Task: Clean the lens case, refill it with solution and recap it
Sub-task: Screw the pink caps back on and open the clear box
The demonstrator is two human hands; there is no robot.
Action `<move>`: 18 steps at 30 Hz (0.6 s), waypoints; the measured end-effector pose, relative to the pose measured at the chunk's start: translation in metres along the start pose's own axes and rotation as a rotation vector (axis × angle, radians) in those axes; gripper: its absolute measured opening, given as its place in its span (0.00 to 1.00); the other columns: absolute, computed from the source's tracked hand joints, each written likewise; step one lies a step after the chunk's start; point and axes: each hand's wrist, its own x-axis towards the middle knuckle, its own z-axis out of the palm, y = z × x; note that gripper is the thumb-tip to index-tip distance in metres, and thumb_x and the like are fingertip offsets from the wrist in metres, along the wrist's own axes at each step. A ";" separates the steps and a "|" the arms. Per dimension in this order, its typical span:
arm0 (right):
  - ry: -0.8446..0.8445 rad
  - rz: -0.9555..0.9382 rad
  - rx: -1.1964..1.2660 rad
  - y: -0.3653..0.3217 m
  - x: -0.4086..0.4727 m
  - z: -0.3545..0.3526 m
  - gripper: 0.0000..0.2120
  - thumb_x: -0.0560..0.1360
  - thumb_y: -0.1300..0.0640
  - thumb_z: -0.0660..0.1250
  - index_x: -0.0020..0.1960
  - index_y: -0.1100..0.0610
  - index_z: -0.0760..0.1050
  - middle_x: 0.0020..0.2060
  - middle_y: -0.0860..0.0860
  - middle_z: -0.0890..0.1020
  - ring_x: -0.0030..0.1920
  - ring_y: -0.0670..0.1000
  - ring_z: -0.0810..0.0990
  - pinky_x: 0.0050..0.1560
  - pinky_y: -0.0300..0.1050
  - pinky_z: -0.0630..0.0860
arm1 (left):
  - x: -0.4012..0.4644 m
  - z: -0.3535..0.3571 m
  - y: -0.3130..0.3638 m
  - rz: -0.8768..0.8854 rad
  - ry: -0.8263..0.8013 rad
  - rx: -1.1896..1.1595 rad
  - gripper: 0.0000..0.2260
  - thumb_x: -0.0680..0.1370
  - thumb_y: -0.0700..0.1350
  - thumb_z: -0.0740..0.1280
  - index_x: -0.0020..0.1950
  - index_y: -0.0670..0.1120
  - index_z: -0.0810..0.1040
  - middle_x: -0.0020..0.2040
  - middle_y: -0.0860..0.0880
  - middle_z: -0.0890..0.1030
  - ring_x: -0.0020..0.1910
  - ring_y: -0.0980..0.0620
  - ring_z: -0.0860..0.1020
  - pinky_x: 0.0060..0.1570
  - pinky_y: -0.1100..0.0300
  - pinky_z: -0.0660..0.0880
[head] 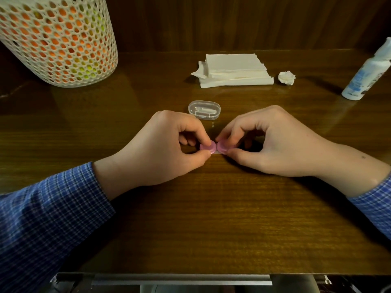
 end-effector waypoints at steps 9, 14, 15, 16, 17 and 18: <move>0.013 -0.002 -0.013 -0.001 0.002 0.003 0.04 0.73 0.54 0.77 0.40 0.51 0.84 0.49 0.42 0.85 0.49 0.39 0.83 0.46 0.33 0.78 | 0.000 -0.002 0.002 0.000 0.001 -0.001 0.06 0.74 0.45 0.77 0.51 0.50 0.88 0.48 0.57 0.86 0.49 0.60 0.84 0.47 0.69 0.79; 0.015 0.044 -0.001 -0.002 0.000 0.003 0.02 0.72 0.54 0.77 0.41 0.50 0.86 0.45 0.41 0.86 0.49 0.41 0.84 0.52 0.42 0.82 | -0.001 -0.002 0.003 0.000 0.005 0.002 0.06 0.74 0.44 0.77 0.50 0.50 0.88 0.48 0.57 0.86 0.50 0.61 0.84 0.49 0.69 0.79; 0.037 0.047 -0.002 -0.003 0.001 0.005 0.02 0.71 0.54 0.78 0.41 0.50 0.85 0.44 0.42 0.85 0.48 0.41 0.84 0.51 0.44 0.82 | -0.001 -0.003 0.003 0.001 0.008 -0.003 0.06 0.74 0.44 0.78 0.50 0.50 0.88 0.48 0.57 0.86 0.50 0.62 0.84 0.50 0.70 0.79; 0.056 0.050 0.001 -0.003 0.001 0.007 0.03 0.71 0.53 0.78 0.40 0.50 0.85 0.43 0.43 0.85 0.47 0.42 0.84 0.51 0.45 0.82 | -0.001 -0.003 0.004 0.001 0.010 -0.007 0.06 0.74 0.44 0.78 0.50 0.50 0.88 0.48 0.57 0.86 0.50 0.63 0.84 0.50 0.71 0.78; 0.066 0.054 0.006 -0.003 0.002 0.008 0.03 0.71 0.53 0.79 0.40 0.51 0.85 0.43 0.44 0.84 0.46 0.43 0.84 0.50 0.46 0.83 | 0.000 -0.003 0.004 0.002 0.010 -0.009 0.06 0.74 0.44 0.78 0.50 0.50 0.88 0.48 0.57 0.86 0.50 0.63 0.84 0.50 0.72 0.78; 0.063 0.054 0.011 -0.004 0.002 0.009 0.04 0.71 0.54 0.79 0.40 0.51 0.85 0.44 0.44 0.84 0.47 0.44 0.84 0.50 0.46 0.82 | 0.000 -0.003 0.004 0.002 0.009 -0.010 0.06 0.73 0.44 0.78 0.50 0.50 0.88 0.48 0.58 0.87 0.50 0.64 0.83 0.50 0.73 0.77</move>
